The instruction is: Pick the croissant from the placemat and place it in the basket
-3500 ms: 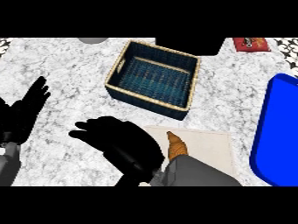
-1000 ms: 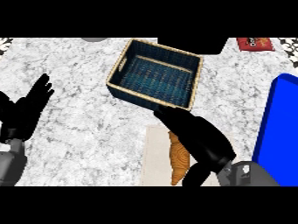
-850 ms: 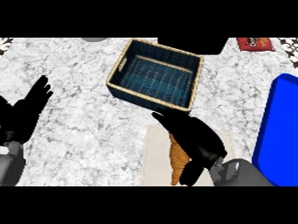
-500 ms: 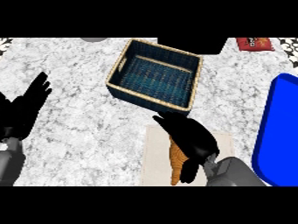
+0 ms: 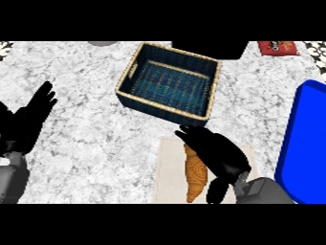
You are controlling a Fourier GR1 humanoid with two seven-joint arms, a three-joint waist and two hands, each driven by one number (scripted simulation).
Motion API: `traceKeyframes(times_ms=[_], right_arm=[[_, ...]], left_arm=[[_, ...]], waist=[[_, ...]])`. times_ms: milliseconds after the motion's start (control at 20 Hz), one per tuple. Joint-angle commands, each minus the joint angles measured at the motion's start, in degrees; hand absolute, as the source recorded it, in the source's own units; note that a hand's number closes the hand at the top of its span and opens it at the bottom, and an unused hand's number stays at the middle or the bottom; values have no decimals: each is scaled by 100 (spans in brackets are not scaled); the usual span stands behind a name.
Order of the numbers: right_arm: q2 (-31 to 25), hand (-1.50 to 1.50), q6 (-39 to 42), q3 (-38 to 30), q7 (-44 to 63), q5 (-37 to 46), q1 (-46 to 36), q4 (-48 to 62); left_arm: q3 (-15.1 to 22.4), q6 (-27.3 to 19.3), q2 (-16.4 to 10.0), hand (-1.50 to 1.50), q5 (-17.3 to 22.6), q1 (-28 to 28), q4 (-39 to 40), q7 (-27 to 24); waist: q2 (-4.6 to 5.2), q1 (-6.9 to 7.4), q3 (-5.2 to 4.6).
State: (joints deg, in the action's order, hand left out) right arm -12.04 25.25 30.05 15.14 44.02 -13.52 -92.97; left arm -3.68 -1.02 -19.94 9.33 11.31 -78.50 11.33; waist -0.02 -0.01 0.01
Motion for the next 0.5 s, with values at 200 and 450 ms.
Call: traceKeyframes(times_ms=[200,450], right_arm=[[-51,-150,182,-331,-827,97,244,175],[269,-150,54,60,-639,648,401,160]], left_arm=[[-317,395,-27,0,0,-9,-44,24],[-115,56,302,0,-223,-43,-741,563]], waist=[[0,7,0],[-4,15,0]])
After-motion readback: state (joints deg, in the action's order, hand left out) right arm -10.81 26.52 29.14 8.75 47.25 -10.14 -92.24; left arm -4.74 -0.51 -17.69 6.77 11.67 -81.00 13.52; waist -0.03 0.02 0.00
